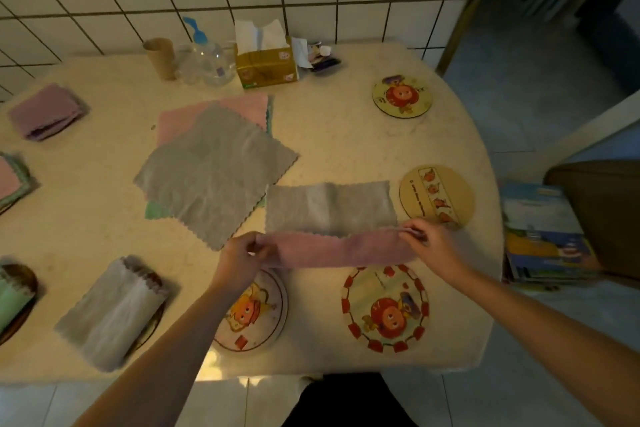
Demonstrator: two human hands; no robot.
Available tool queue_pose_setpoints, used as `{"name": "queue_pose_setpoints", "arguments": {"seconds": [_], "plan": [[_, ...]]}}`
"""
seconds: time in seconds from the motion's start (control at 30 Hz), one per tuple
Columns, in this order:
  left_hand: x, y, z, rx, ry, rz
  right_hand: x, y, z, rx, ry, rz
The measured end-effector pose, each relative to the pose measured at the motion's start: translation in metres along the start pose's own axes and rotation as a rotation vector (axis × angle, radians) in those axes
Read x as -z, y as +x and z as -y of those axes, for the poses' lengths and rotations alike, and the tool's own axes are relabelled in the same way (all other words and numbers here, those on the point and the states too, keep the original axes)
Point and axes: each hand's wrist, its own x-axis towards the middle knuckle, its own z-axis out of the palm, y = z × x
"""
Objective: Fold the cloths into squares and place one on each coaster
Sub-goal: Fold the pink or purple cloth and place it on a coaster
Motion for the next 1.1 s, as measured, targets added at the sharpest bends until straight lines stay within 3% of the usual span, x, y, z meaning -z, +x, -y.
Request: {"name": "queue_pose_setpoints", "arguments": {"seconds": [0.1, 0.27, 0.73, 1.1], "plan": [[0.001, 0.032, -0.014, 0.115, -0.143, -0.019, 0.005, 0.042, 0.006, -0.029, -0.040, -0.004], [-0.011, 0.075, -0.018, 0.226, -0.181, -0.062, 0.000, 0.096, 0.000, -0.131, -0.035, 0.008], [-0.022, 0.119, -0.011, 0.316, -0.033, -0.095, -0.008, 0.128, -0.014, -0.194, -0.044, 0.065], [-0.027, 0.118, -0.015, 0.413, 0.176, -0.162, -0.018, 0.136, 0.004, -0.115, -0.273, 0.123]]}}
